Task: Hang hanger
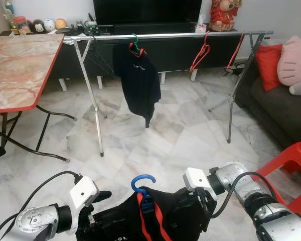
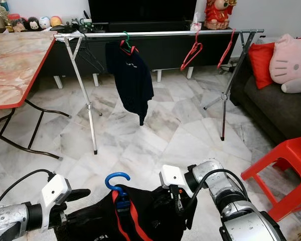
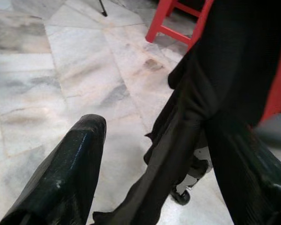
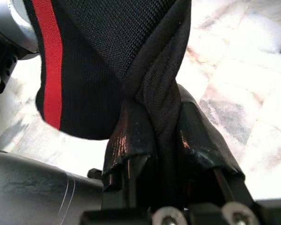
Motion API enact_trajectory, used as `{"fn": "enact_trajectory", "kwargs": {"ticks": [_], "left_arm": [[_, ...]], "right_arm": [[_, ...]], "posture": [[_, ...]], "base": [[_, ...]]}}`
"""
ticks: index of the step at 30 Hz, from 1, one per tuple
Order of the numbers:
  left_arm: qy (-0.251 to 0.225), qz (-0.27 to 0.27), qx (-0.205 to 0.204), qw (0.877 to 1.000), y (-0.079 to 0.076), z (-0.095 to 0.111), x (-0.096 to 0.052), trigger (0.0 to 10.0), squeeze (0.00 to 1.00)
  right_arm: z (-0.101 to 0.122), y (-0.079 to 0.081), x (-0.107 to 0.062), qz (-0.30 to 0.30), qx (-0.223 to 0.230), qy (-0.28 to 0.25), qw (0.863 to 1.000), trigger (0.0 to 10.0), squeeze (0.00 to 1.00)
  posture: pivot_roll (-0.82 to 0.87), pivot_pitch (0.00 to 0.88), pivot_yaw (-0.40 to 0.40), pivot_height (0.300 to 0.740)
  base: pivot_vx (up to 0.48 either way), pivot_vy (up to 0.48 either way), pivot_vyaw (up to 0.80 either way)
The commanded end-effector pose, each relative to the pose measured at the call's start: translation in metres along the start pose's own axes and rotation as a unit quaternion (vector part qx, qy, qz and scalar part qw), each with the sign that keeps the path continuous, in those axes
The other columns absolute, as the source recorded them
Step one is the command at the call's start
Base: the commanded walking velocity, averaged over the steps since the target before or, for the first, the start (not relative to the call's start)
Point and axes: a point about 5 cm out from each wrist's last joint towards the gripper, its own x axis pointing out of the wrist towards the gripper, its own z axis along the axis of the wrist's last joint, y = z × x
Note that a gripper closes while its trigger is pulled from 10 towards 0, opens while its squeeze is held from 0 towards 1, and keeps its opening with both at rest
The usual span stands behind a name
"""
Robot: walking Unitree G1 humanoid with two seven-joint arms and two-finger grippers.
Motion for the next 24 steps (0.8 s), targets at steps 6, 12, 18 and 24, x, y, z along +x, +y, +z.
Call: {"fn": "enact_trajectory", "kwargs": {"ticks": [6, 12, 18, 24], "left_arm": [[-0.001, -0.019, 0.001, 1.0, 0.0, 0.0, 0.004, 10.0, 0.0], [-0.013, -0.013, -0.005, 1.0, 0.003, 0.002, 0.009, 10.0, 0.0], [-0.022, -0.022, -0.012, 0.999, 0.001, 0.003, 0.014, 10.0, 0.0], [-0.029, -0.042, -0.016, 0.999, -0.003, 0.005, 0.016, 10.0, 0.0]], "right_arm": [[0.014, -0.005, 0.004, 0.008, -0.036, -0.022, 0.999, 0.0, 0.0], [0.021, -0.006, 0.007, 0.028, -0.048, -0.035, 0.998, 0.0, 0.0], [0.024, -0.006, 0.013, 0.037, -0.052, -0.038, 0.997, 0.0, 0.0], [0.025, -0.006, 0.015, 0.037, -0.053, -0.04, 0.997, 0.0, 0.0]], "posture": [[-0.06, 0.0, -0.029, 0.74], [-0.07, 0.0, -0.031, 0.74], [-0.07, 0.0, -0.034, 0.74], [-0.06, 0.0, -0.036, 0.74]], "base": [[0.0, 0.0, 0.0], [0.0, 0.0, 0.0], [0.0, 0.0, 0.0], [0.0, 0.0, 0.0]]}}
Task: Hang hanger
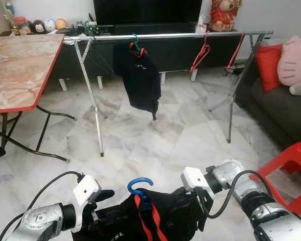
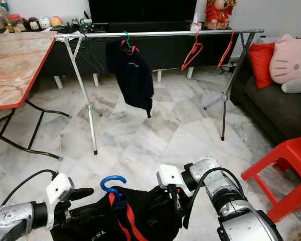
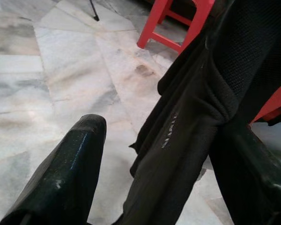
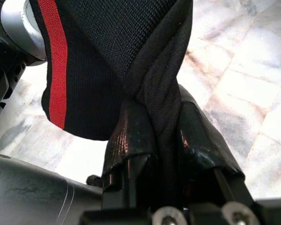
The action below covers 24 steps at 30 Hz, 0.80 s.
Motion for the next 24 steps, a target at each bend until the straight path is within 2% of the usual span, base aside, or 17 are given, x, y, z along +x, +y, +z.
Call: {"fn": "enact_trajectory", "kwargs": {"ticks": [1, 7, 16, 17, 24], "left_arm": [[-0.016, -0.022, 0.007, 1.0, -0.004, 0.008, 0.006, 10.0, 0.0], [-0.028, -0.057, 0.005, 0.998, -0.012, 0.012, 0.009, 10.0, 0.0], [-0.022, -0.054, 0.006, 0.998, -0.012, 0.012, 0.01, 10.0, 0.0], [-0.017, -0.052, 0.006, 0.998, -0.012, 0.01, 0.01, 0.0, 0.0], [-0.009, -0.062, 0.001, 0.998, -0.014, 0.008, 0.01, 0.0, 0.0]], "right_arm": [[0.013, -0.005, 0.006, 0.013, -0.031, -0.02, 0.999, 0.0, 0.0], [0.016, -0.007, 0.006, 0.011, -0.034, -0.022, 0.999, 0.0, 0.0], [0.016, -0.007, 0.006, 0.013, -0.035, -0.021, 0.999, 0.0, 0.0], [0.017, -0.008, 0.006, 0.011, -0.036, -0.022, 0.999, 0.0, 0.0], [0.021, -0.011, 0.007, 0.002, -0.04, -0.024, 0.999, 0.0, 0.0]], "posture": [[-0.06, 0.0, -0.037, 0.74], [-0.06, 0.0, -0.041, 0.74], [-0.06, 0.0, -0.043, 0.74], [-0.06, 0.0, -0.044, 0.74], [-0.06, 0.0, -0.043, 0.74]], "base": [[0.0, 0.0, 0.0], [0.0, 0.0, 0.0], [0.0, 0.0, 0.0], [0.0, 0.0, 0.0], [0.0, 0.0, 0.0]]}}
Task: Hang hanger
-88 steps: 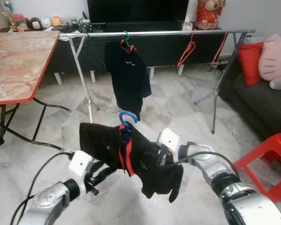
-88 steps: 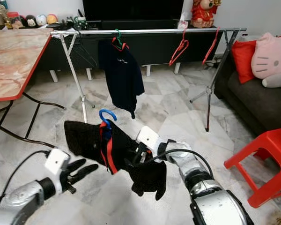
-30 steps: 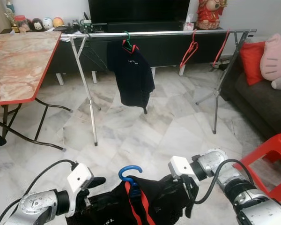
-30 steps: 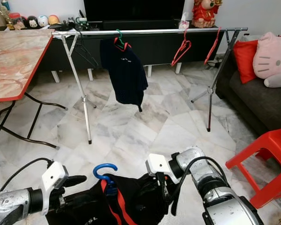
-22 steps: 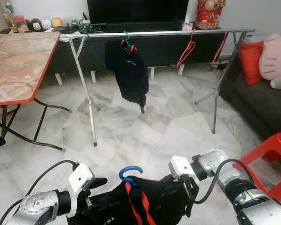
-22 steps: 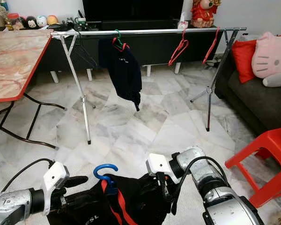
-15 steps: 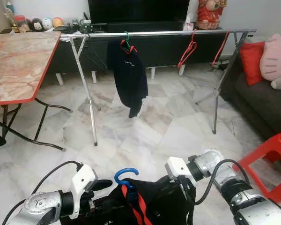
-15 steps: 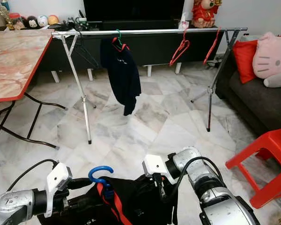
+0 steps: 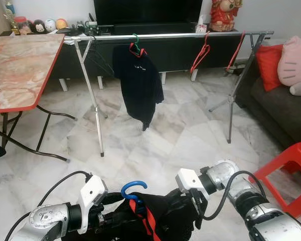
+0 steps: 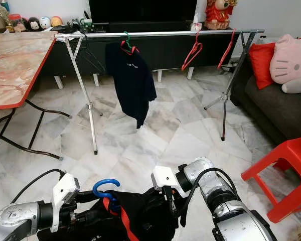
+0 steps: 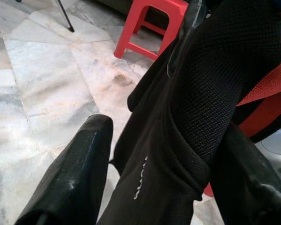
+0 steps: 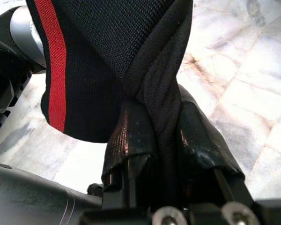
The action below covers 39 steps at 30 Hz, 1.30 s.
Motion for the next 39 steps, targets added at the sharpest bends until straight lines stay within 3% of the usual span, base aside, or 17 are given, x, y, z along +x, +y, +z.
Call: {"fn": "enact_trajectory", "kwargs": {"ticks": [1, 30, 31, 32, 37, 38, 39], "left_arm": [[0.011, -0.012, 0.0, 1.0, -0.0032, 0.0001, 0.0016, 0.0, 0.0], [0.018, -0.019, -0.003, 1.0, -0.0046, -0.0007, 0.0019, 0.0, 0.0], [0.018, -0.019, -0.003, 1.0, -0.0046, -0.0007, 0.0019, 0.0, 0.0], [0.017, -0.02, -0.003, 1.0, -0.0048, -0.0004, 0.0019, 0.0, 0.0], [0.017, -0.021, -0.002, 1.0, -0.0045, 0.0004, 0.0013, 0.0, 0.0], [0.017, -0.021, -0.002, 1.0, -0.0045, 0.0002, 0.0012, 0.0, 0.0], [0.017, -0.021, -0.002, 1.0, -0.0045, 0.0002, 0.0012, 0.0, 0.0]], "right_arm": [[0.0166, -0.0106, -0.0018, -0.012, -0.034, -0.015, 0.999, 0.0, 0.0], [0.0216, -0.0153, 0.0024, -0.027, -0.04, -0.021, 0.999, 0.0, 0.0], [0.0216, -0.0153, 0.0025, -0.027, -0.04, -0.021, 0.999, 0.7, 0.0], [0.0217, -0.0168, 0.003, -0.038, -0.043, -0.015, 0.998, 10.0, 0.0], [0.0209, -0.0172, 0.0037, -0.038, -0.04, -0.008, 0.998, 10.0, 0.0], [0.0208, -0.0169, 0.0038, -0.035, -0.038, -0.009, 0.999, 10.0, 0.22], [0.0208, -0.0169, 0.0038, -0.035, -0.038, -0.009, 0.999, 10.0, 0.22]], "posture": [[-0.06, 0.0, -0.043, 0.74], [-0.06, 0.0, -0.04, 0.74], [-0.06, 0.0, -0.04, 0.74], [-0.06, 0.0, -0.039, 0.74], [-0.06, 0.0, -0.037, 0.74], [-0.06, 0.0, -0.036, 0.74], [-0.06, 0.0, -0.036, 0.74]], "base": [[0.0, 0.0, 0.0], [0.0, 0.0, 0.0], [0.0, 0.0, 0.0], [0.0, 0.0, 0.0], [0.0, 0.0, 0.0], [0.0, 0.0, 0.0], [0.0, 0.0, 0.0]]}}
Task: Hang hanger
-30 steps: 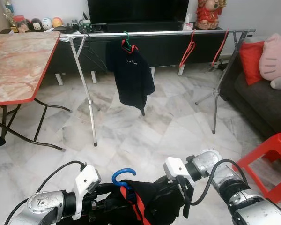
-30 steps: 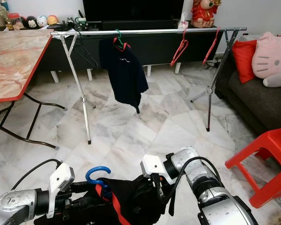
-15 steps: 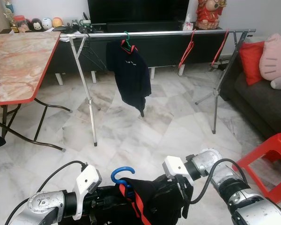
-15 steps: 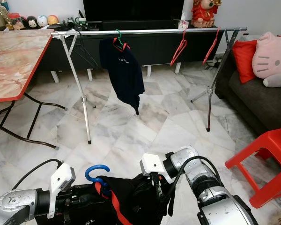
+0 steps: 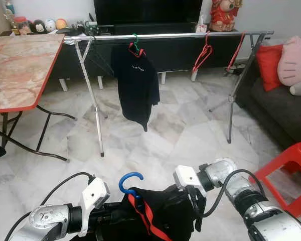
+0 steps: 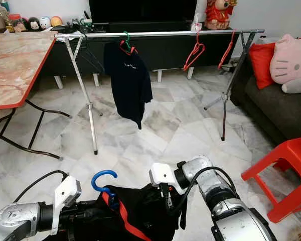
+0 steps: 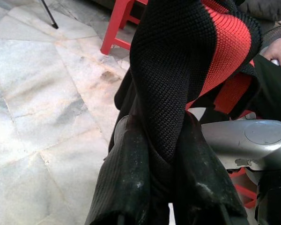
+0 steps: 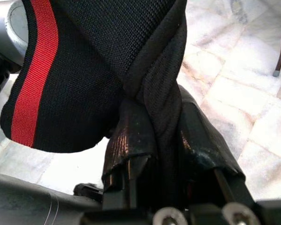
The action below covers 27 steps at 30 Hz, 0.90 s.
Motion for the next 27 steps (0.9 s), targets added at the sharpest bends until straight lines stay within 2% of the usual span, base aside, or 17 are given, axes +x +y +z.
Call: {"fn": "enact_trajectory", "kwargs": {"ticks": [1, 2, 13, 19, 24, 27], "left_arm": [[0.007, 0.007, -0.007, 1.0, 0.001, -0.002, 0.001, 0.0, 0.0], [0.006, 0.006, -0.007, 1.0, 0.001, -0.002, 0.001, 0.0, 0.0], [0.009, 0.011, -0.004, 1.0, 0.002, -0.002, 0.001, 0.0, 0.0], [0.007, 0.03, 0.002, 1.0, 0.006, -0.002, 0.0, 0.0, 0.0], [0.016, 0.073, 0.013, 0.997, 0.014, -0.007, -0.001, 0.0, 0.0], [0.012, 0.096, 0.017, 0.995, 0.019, -0.008, -0.001, 0.0, 0.0]], "right_arm": [[0.016, -0.01, 0.002, -0.007, -0.025, -0.022, 0.999, 10.0, 0.59], [0.016, -0.01, 0.002, -0.005, -0.024, -0.024, 0.999, 10.0, 1.0], [0.015, -0.008, 0.001, 0.008, -0.022, -0.022, 0.999, 10.0, 1.0], [0.015, -0.007, 0.001, 0.019, -0.021, -0.019, 0.999, 10.0, 1.0], [0.011, -0.008, -0.004, 0.005, -0.036, 0.021, 0.999, 10.0, 1.0], [0.012, -0.011, -0.008, -0.015, -0.034, 0.012, 0.999, 10.0, 1.0]], "posture": [[-0.06, 0.0, -0.036, 0.74], [-0.06, 0.0, -0.035, 0.74], [-0.06, 0.0, -0.034, 0.74], [-0.06, 0.0, -0.034, 0.74], [-0.06, 0.0, -0.033, 0.74], [-0.06, 0.0, -0.033, 0.74]], "base": [[0.0, 0.0, 0.0], [0.0, 0.0, 0.0], [0.0, 0.0, 0.0], [0.0, 0.0, 0.0], [0.0, 0.0, 0.0], [0.0, 0.0, 0.0]]}}
